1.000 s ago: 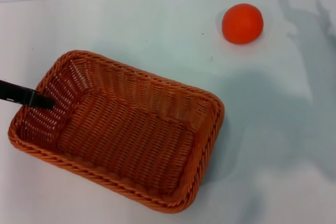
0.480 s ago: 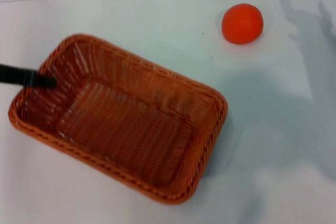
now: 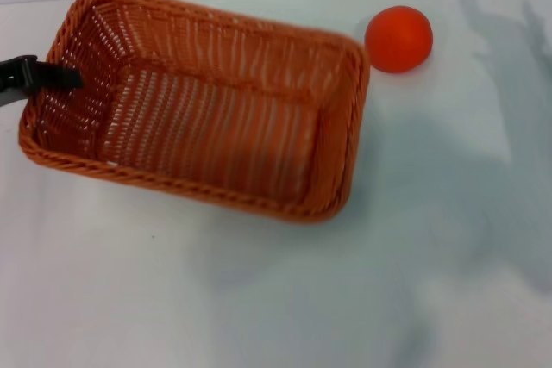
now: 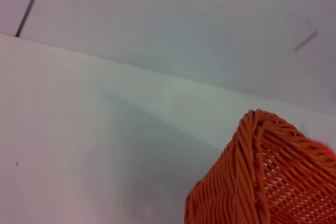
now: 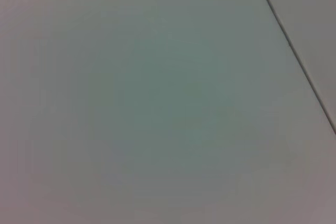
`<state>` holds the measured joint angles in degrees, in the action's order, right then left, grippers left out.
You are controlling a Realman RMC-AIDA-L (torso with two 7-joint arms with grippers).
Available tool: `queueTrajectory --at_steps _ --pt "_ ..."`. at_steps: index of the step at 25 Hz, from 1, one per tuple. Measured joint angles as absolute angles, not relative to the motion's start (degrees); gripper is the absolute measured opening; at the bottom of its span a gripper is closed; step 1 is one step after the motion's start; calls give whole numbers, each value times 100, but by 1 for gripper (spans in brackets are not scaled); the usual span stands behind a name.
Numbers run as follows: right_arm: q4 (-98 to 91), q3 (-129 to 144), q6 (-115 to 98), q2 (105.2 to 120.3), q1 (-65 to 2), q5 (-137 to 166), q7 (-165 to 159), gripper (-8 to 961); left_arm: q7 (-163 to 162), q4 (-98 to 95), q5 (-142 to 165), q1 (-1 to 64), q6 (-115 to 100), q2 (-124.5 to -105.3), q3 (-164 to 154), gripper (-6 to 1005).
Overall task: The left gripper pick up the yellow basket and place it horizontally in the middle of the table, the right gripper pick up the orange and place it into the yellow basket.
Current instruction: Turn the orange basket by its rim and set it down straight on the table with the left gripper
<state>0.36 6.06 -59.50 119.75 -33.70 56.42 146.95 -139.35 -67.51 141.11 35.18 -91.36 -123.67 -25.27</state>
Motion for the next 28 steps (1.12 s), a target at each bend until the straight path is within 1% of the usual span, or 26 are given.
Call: queueTrajectory --at_steps 8,11,21,28 --pt "34 596 -5907 11964 -3397 5642 14695 927 -13886 -5791 13546 3278 -8282 -12382 -2490 200" --pt "30 596 -5903 11962 -3401 5643 14696 927 -13823 -5427 13224 3095 -7803 -12390 -2511 208" --pt "-38 580 -5841 11954 -3416 5642 14696 927 -13750 -5194 12802 2852 -7574 -12401 -2544 235" --pt "-44 571 -5785 11961 -3449 5642 14695 927 -13733 -5038 12627 2795 -7565 -12398 -2540 253"
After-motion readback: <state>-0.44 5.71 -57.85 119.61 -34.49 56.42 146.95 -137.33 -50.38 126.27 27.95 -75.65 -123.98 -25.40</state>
